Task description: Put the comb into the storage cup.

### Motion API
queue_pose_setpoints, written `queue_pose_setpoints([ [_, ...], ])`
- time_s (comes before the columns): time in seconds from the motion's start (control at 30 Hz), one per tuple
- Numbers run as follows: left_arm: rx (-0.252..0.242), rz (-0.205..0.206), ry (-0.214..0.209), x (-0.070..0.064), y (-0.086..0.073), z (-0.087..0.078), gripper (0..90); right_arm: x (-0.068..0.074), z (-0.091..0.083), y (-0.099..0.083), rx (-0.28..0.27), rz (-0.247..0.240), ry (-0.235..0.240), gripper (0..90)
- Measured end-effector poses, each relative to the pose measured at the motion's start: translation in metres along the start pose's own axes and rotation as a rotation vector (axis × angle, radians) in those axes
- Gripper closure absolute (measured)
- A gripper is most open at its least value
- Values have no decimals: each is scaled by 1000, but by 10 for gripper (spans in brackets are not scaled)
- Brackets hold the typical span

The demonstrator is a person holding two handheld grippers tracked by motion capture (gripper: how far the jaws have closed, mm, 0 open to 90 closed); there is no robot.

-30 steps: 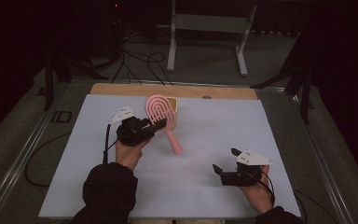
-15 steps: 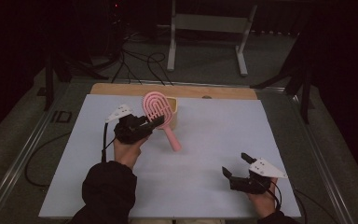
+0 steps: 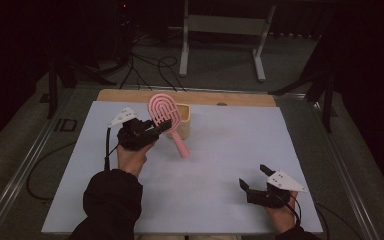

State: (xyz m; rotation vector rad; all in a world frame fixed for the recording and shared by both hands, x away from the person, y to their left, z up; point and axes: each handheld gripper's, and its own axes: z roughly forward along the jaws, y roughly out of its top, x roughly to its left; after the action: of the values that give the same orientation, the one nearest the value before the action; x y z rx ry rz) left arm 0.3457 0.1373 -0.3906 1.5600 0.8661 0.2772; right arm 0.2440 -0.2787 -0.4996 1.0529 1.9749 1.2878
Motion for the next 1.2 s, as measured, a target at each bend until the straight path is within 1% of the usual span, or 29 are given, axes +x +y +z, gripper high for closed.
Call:
queue_pose_setpoints([
  [0.2,-4,22,6,-1,9,-1,649,-1,0,0,-2,5,1,93],
  [0.3,-9,22,8,-1,12,-1,649,-1,0,0,0,5,0,93],
  [0.33,-11,27,16,0,13,-1,649,-1,0,-1,4,5,1,93],
  [0.53,-12,23,33,5,15,-2,649,1,1,-1,7,4,5,93],
  [0.7,-20,18,42,7,14,-2,649,1,2,-2,11,9,14,93],
  [0.87,-25,18,51,8,15,-1,649,1,2,-1,5,13,12,93],
  [0.93,-25,21,61,9,16,0,649,1,2,-2,4,15,14,93],
  [1.2,-33,21,81,13,21,-1,649,1,2,-2,7,15,16,93],
])
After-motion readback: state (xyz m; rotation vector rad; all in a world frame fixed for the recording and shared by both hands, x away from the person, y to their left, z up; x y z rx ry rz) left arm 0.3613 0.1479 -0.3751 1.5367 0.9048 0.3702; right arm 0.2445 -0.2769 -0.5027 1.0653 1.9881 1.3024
